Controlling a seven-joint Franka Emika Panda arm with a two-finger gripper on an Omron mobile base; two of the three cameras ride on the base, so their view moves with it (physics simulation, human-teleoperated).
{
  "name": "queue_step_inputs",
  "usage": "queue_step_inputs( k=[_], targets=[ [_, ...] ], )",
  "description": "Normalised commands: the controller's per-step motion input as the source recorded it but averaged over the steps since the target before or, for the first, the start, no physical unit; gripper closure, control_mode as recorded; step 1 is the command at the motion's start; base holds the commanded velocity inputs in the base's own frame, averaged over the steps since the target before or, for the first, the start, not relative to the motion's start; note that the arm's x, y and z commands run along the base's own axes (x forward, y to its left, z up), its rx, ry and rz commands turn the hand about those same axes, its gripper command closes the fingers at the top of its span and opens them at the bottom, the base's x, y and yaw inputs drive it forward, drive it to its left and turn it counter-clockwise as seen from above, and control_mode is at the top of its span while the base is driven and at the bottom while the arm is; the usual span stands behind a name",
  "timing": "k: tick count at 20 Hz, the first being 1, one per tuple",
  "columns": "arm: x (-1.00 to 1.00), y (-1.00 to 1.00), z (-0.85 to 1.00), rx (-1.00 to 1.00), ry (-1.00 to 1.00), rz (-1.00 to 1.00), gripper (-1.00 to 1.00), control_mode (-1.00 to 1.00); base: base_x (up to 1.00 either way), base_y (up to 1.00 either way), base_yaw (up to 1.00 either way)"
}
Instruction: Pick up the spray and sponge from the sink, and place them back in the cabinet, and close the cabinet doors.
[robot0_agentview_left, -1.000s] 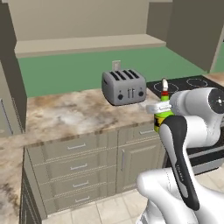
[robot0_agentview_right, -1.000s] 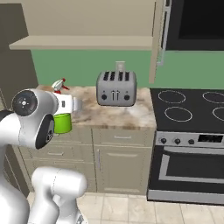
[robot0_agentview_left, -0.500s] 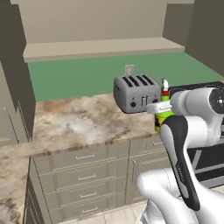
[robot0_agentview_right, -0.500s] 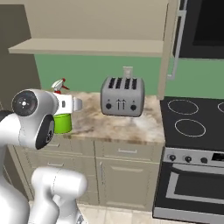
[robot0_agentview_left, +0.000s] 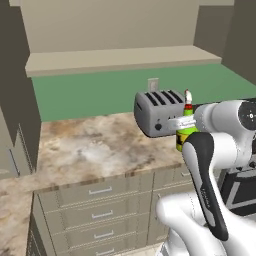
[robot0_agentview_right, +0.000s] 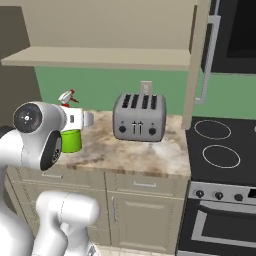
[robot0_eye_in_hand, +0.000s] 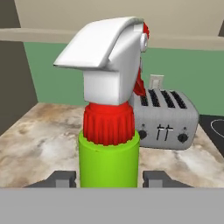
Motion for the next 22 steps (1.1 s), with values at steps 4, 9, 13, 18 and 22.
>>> queue_step_inputs(
  k=[4, 9, 13, 18, 22],
  targets=[
    [0.00, 0.00, 0.00, 0.00, 0.00, 0.00, 1.00, 1.00, 0.41, 0.00, 0.00],
    [0.00, 0.00, 0.00, 0.00, 0.00, 0.00, 1.00, 1.00, 0.41, 0.00, 0.00],
    [0.00, 0.00, 0.00, 0.00, 0.00, 0.00, 1.00, 1.00, 0.40, -0.03, 0.00],
    [0.00, 0.00, 0.00, 0.00, 0.00, 0.00, 1.00, 1.00, 0.46, -0.02, 0.00],
    [0.00, 0.00, 0.00, 0.00, 0.00, 0.00, 1.00, 1.00, 0.37, -0.04, 0.04]
  ],
)
